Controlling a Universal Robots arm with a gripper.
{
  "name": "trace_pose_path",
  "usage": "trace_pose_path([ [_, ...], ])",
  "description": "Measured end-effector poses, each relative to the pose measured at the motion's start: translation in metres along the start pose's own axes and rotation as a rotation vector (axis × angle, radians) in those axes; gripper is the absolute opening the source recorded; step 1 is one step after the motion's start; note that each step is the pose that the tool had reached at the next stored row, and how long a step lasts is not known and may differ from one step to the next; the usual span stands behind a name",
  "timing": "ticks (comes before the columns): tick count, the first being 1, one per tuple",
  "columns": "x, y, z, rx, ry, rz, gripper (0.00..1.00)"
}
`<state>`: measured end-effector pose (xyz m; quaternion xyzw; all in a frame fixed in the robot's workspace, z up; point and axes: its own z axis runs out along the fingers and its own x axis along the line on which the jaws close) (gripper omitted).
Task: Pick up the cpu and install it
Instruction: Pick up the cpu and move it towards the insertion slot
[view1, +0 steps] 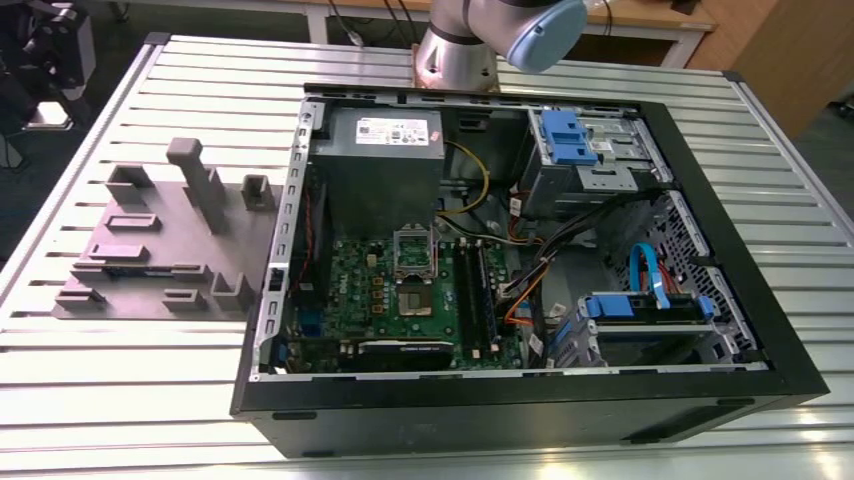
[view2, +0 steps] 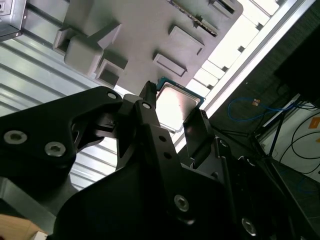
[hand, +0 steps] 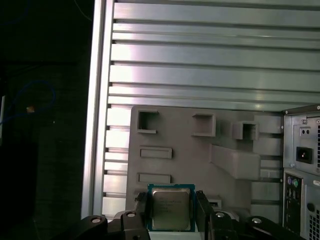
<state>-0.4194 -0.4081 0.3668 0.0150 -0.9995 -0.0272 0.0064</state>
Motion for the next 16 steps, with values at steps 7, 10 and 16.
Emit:
trace_pose_path([
  [7,0.0002,0.0007,-0.013,-0.0001,-0.0003,0.002,0.47],
  [10,0.0003,0.001,-0.0189,0.0,-0.0003,0.003,0.47],
  [16,-0.0018,0.0009,-0.0191,-0.0001,-0.0002,0.003,0.47],
])
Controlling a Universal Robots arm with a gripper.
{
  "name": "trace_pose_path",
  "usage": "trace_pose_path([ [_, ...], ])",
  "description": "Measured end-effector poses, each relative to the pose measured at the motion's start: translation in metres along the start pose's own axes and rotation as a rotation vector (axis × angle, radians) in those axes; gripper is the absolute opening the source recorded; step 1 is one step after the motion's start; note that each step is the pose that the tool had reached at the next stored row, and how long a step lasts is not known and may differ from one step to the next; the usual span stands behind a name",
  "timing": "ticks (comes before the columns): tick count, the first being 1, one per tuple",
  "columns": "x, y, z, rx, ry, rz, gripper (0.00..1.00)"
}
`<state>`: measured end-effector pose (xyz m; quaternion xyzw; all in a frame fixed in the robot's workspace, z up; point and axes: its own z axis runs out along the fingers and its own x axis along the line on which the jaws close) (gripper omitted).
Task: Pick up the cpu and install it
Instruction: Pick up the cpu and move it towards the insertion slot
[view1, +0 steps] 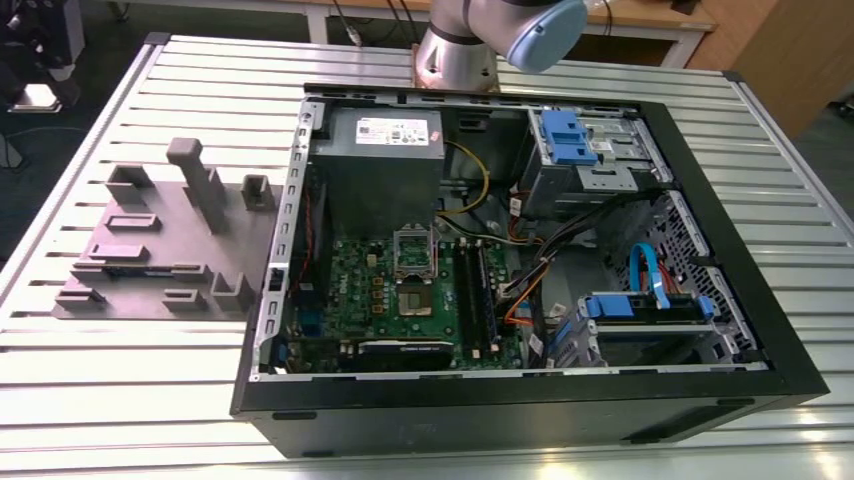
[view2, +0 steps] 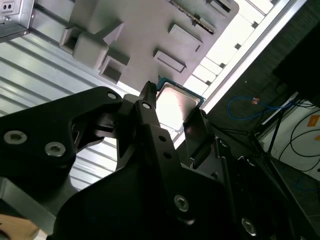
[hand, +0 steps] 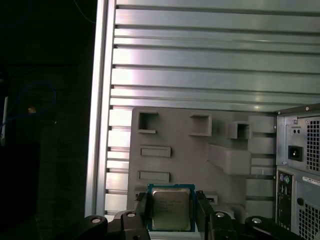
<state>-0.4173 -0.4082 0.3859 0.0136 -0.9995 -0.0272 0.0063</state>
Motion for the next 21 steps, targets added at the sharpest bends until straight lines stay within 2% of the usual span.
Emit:
trace_pose_path([
  [8,-0.0112,-0.0003,0.0,-0.0001,-0.0002,0.0,0.47],
  [21,-0.0146,-0.0004,-0.0001,0.0,-0.0001,0.0,0.47],
])
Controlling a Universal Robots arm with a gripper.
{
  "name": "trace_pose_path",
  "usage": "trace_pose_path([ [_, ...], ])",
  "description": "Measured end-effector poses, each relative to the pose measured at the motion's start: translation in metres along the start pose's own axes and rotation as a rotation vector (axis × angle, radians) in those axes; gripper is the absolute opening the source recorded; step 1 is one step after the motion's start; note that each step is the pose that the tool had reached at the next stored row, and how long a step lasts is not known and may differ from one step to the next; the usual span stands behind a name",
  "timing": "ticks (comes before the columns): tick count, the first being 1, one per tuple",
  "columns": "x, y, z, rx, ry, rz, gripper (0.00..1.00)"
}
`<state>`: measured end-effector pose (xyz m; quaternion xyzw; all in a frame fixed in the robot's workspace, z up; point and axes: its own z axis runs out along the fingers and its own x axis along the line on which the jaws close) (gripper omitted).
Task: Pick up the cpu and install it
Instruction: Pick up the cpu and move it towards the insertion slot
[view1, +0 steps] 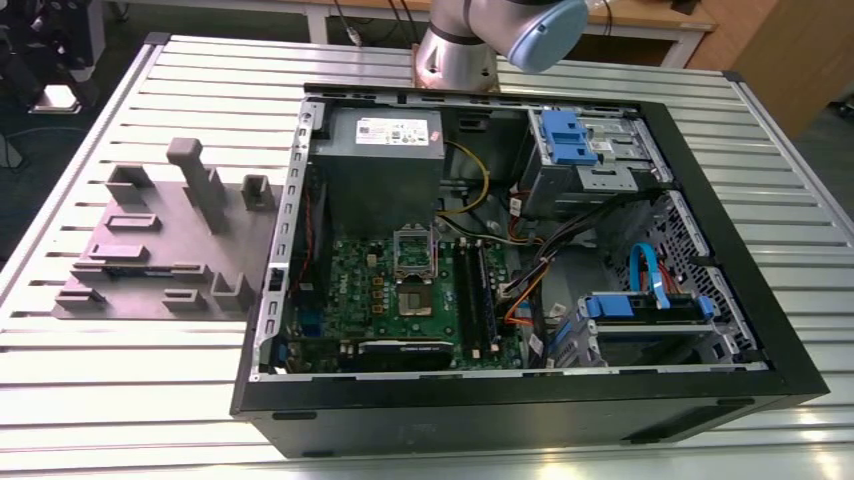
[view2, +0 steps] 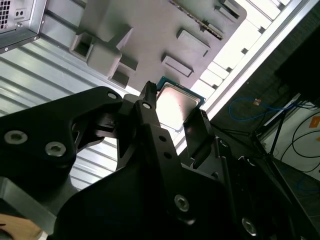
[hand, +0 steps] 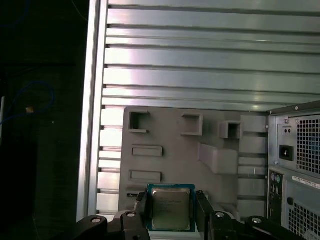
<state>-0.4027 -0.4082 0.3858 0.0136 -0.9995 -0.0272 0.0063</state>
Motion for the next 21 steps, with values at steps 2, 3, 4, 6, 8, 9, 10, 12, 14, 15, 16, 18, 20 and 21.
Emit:
trace_pose_path([
  [2,-0.0004,-0.0005,-0.0001,0.0003,0.0001,0.0,0.47],
  [3,-0.0005,-0.0012,-0.0002,0.0004,0.0002,0.0,0.47],
  [4,-0.0005,-0.0024,-0.0002,0.0003,0.0001,0.0,0.47],
  [6,-0.0004,-0.0044,-0.0003,0.0003,0.0001,0.0,0.47],
  [8,-0.0013,-0.005,-0.0003,0.0002,0.0,0.0,0.47],
  [9,-0.0023,-0.0051,-0.0004,0.0003,0.0,0.0,0.47],
  [10,-0.0036,-0.0052,-0.0003,0.0003,0.0,0.0,0.47],
  [12,-0.007,-0.0053,-0.0004,0.0002,0.0,0.0,0.47],
  [14,-0.0106,-0.0054,-0.0004,0.0002,0.0,0.0,0.47],
  [15,-0.0122,-0.0054,-0.0004,0.0003,0.0,0.0,0.47],
  [16,-0.0135,-0.0055,-0.0005,0.0003,0.0001,0.0,0.47],
  [18,-0.0154,-0.0055,-0.0005,0.0003,0.0001,0.0,0.47],
  [20,-0.0172,-0.0056,-0.0005,0.0003,0.0001,0.0,0.47],
  [21,-0.0181,-0.0056,-0.0005,0.0002,0.0,0.0,0.47],
])
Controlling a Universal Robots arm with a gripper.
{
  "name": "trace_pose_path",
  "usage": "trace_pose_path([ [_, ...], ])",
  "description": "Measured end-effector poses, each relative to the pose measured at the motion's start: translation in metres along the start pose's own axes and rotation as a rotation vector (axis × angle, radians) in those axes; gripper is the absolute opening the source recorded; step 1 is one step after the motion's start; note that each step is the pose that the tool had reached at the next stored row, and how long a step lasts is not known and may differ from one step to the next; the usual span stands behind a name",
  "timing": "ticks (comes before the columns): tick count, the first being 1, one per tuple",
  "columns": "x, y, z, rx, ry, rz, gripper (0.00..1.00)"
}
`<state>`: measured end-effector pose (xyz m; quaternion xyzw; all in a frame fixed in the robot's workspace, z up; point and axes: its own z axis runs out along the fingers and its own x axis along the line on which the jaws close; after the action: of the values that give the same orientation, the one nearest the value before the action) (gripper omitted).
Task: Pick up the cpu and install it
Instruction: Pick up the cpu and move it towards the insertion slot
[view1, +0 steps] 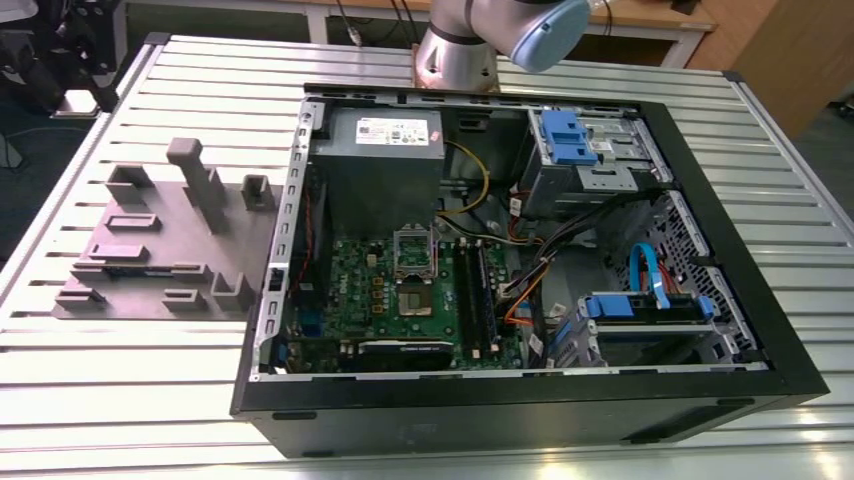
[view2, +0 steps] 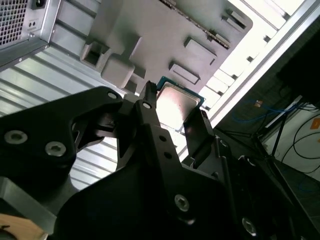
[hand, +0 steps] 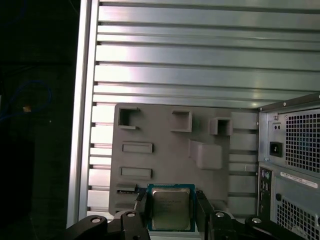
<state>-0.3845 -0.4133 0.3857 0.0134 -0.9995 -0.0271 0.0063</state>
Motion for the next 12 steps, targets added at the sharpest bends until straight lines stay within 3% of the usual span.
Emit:
trace_pose_path([
  [12,-0.0049,-0.0001,-0.0001,0.0,0.0001,0.0,0.47],
])
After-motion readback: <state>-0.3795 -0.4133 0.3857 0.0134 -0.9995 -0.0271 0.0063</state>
